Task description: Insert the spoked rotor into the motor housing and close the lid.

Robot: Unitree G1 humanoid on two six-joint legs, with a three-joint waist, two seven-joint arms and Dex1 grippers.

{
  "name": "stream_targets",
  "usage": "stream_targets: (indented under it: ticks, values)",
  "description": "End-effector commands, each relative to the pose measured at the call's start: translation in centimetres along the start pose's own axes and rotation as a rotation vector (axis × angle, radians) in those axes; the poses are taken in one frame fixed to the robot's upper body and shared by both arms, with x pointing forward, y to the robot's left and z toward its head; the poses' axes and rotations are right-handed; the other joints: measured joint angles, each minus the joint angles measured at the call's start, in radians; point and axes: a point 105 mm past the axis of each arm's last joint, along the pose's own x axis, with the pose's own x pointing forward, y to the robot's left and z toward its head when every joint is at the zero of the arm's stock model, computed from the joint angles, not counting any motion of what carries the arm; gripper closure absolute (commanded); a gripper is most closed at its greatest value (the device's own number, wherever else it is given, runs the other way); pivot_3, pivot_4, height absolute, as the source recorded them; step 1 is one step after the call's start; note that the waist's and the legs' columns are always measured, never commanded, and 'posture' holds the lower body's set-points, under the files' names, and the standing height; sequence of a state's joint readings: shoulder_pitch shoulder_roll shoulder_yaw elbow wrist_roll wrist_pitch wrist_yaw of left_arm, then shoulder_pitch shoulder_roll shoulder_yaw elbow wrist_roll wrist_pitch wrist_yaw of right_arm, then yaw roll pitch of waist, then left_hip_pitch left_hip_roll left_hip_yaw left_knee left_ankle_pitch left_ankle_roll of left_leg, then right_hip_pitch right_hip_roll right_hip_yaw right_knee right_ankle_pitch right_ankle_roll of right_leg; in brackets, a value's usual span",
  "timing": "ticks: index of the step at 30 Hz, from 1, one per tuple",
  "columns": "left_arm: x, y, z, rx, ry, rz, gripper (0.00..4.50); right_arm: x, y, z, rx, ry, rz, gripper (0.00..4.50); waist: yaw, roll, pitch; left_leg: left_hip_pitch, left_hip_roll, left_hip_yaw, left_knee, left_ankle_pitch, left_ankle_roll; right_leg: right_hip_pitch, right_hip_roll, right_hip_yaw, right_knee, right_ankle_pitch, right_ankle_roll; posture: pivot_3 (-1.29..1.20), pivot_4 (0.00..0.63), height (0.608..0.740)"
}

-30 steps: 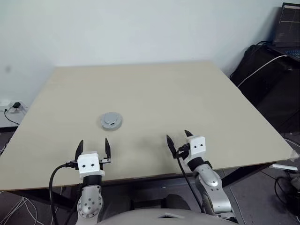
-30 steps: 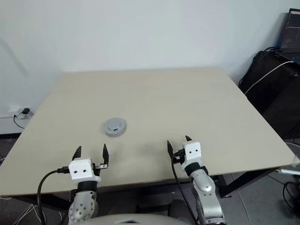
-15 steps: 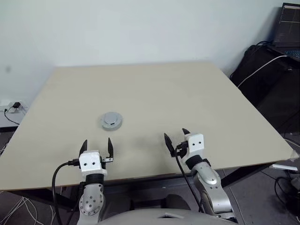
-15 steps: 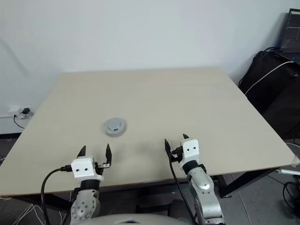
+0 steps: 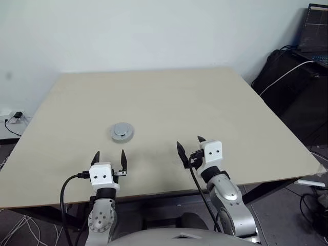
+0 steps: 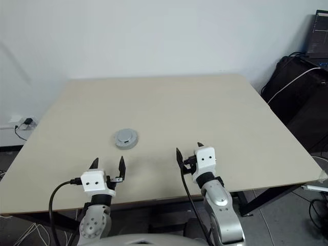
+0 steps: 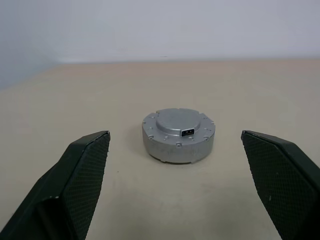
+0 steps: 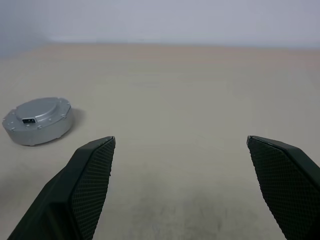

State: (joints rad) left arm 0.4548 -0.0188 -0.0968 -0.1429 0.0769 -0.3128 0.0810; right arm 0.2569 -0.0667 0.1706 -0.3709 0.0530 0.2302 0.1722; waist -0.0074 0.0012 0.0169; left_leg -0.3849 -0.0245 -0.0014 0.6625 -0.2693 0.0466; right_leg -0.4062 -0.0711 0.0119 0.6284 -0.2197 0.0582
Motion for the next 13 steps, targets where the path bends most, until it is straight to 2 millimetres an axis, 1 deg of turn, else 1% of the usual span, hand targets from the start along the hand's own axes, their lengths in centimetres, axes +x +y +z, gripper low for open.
stream_targets:
  ticks: [1,13]
  values:
    - [0.38,-0.28,0.63,-0.001,-0.029,-0.011,0.04,0.13,0.24,1.81,-0.01,-0.064,0.0,0.0,0.0,0.0,0.0,0.0,0.0,0.0,0.0,0.0,0.0,0.0,0.0,0.0,0.0,0.0,0.0,0.0,0.0,0.74]
    - [0.32,-0.35,0.64,0.005,-0.03,-0.016,0.04,-0.04,0.23,1.3,-0.007,-0.058,0.002,0.0,0.0,0.0,0.0,0.0,0.0,0.0,0.0,0.0,0.0,0.0,0.003,0.0,0.0,0.0,0.0,0.0,0.0,0.74]
